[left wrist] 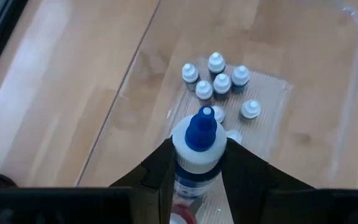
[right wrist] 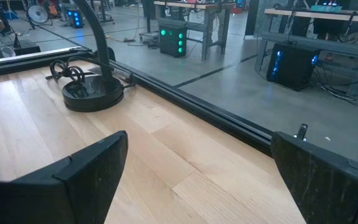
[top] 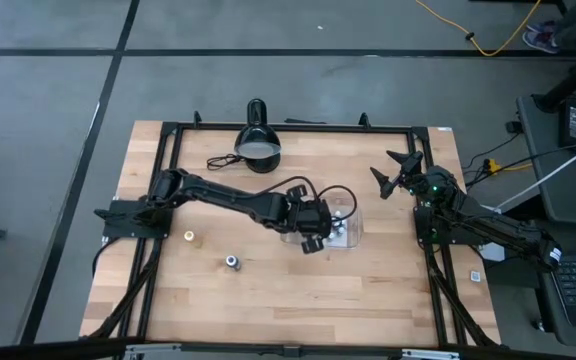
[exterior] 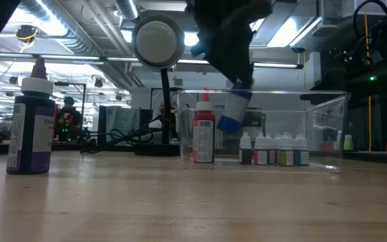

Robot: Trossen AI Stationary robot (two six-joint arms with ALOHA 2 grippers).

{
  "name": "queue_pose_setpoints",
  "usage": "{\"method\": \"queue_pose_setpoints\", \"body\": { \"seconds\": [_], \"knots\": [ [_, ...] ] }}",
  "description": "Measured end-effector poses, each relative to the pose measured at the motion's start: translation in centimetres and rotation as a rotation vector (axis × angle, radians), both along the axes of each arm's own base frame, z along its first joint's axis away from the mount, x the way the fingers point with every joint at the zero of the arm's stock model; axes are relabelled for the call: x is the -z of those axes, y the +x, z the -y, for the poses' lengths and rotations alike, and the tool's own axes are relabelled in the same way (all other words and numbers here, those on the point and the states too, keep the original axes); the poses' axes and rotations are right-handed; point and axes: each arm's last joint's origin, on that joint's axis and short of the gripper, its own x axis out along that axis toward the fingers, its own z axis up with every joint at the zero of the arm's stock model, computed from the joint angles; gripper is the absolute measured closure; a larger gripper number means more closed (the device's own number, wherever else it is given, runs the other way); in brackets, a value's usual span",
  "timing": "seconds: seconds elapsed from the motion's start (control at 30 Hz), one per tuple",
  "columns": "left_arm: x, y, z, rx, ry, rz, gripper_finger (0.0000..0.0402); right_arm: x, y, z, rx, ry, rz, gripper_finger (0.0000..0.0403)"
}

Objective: Pick & Place food coloring
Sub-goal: Put the big blue food coloring bottle into the transparent bin

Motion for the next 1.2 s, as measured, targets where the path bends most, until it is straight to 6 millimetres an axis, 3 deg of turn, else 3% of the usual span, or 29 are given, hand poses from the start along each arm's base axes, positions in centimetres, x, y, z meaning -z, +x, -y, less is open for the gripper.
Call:
{"method": "queue_pose_setpoints", "body": {
  "seconds": [0.4, 0.93, 1.2],
  "knots": [
    [2.9, -0.1, -0.1, -0.037, 0.012, 0.028, 0.0298, 0.0, 0.0, 0.0, 0.000, 0.001, 0.002, 0.0008],
    [3.4, 0.1, -1.5, -0.085, -0.013, 0.053, 0.0298, 0.0, 0.0, 0.0, 0.000, 0.002, 0.002, 0.0008],
    [4.8, -0.1, -1.2, -0.095, -0.043, 0.068, 0.0298, 0.0, 0.0, 0.0, 0.000, 0.001, 0.001, 0.0008]
  ]
}}
